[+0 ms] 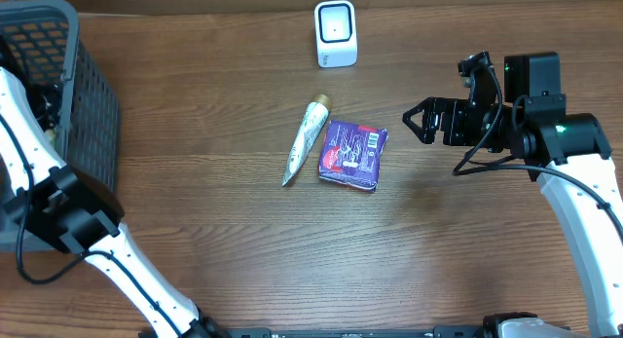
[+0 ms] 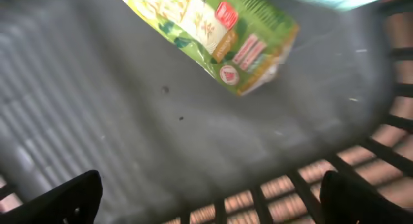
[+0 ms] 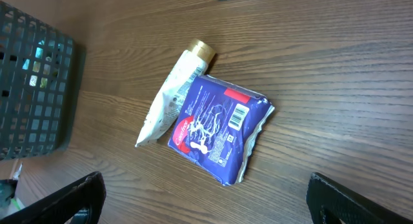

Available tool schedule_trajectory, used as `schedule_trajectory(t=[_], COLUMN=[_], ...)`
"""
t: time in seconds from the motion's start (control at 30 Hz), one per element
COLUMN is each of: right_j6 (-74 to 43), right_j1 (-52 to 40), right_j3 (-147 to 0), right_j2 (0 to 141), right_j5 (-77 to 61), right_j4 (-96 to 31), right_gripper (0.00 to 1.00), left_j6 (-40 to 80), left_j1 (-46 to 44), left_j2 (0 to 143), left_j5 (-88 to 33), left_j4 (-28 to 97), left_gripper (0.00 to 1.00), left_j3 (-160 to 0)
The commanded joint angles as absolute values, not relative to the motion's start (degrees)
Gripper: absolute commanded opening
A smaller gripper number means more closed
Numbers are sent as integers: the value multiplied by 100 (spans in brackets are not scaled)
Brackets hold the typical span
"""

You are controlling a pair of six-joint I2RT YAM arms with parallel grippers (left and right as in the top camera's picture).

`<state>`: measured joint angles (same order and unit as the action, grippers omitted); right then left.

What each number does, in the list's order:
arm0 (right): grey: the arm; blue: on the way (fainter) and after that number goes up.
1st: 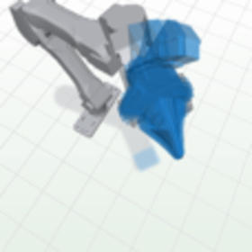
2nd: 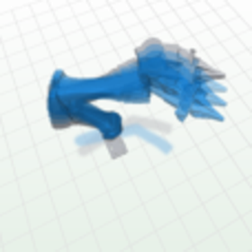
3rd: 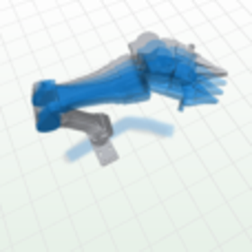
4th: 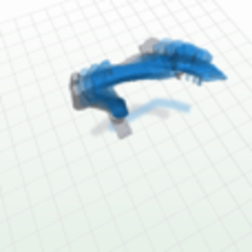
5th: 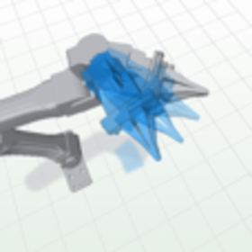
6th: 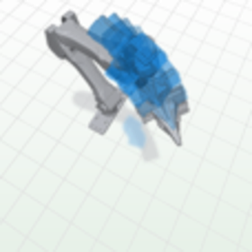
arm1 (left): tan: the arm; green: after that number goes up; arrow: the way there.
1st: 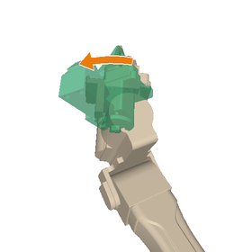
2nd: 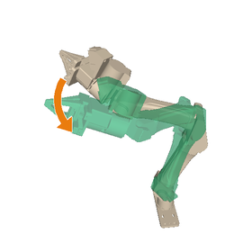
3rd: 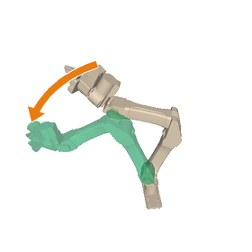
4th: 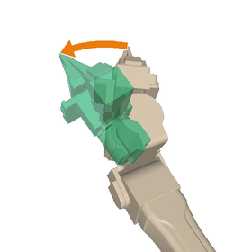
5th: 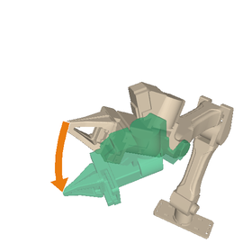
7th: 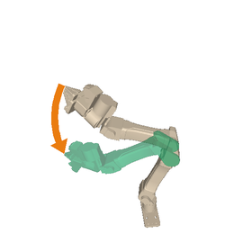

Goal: Scan the item barcode

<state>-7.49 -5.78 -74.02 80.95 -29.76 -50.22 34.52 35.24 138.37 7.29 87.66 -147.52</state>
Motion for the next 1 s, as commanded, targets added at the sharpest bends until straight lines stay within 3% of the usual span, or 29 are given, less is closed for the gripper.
schedule_trajectory(t=[0.0, 0.23, 0.6, 0.8, 0.97], right_j6=[-742, -735, -434, -318, -158], right_j1=[-628, -628, -628, -626, -626], right_j3=[-7496, -7496, -7496, -7496, -7496], right_j2=[8082, 8082, 8082, 8082, 8082], right_j5=[-2963, -2961, -2961, -2961, -2961], right_j4=[-5026, -5030, -5290, -5365, -5446], right_gripper=[100, 100, 100, 100, 100], left_j6=[3312, 3055, 3138, 3253, 3124], left_j1=[3481, 3481, 3476, 2779, 1900], left_j2=[12560, 11705, 10029, 8117, 6261], left_j5=[687, 563, 698, 1500, 2644], left_j4=[8777, 9682, 9598, 8713, 7037], left_gripper=[100, 94, 89, 87, 91], left_j3=[-14805, -14770, -13594, -11928, -9708])
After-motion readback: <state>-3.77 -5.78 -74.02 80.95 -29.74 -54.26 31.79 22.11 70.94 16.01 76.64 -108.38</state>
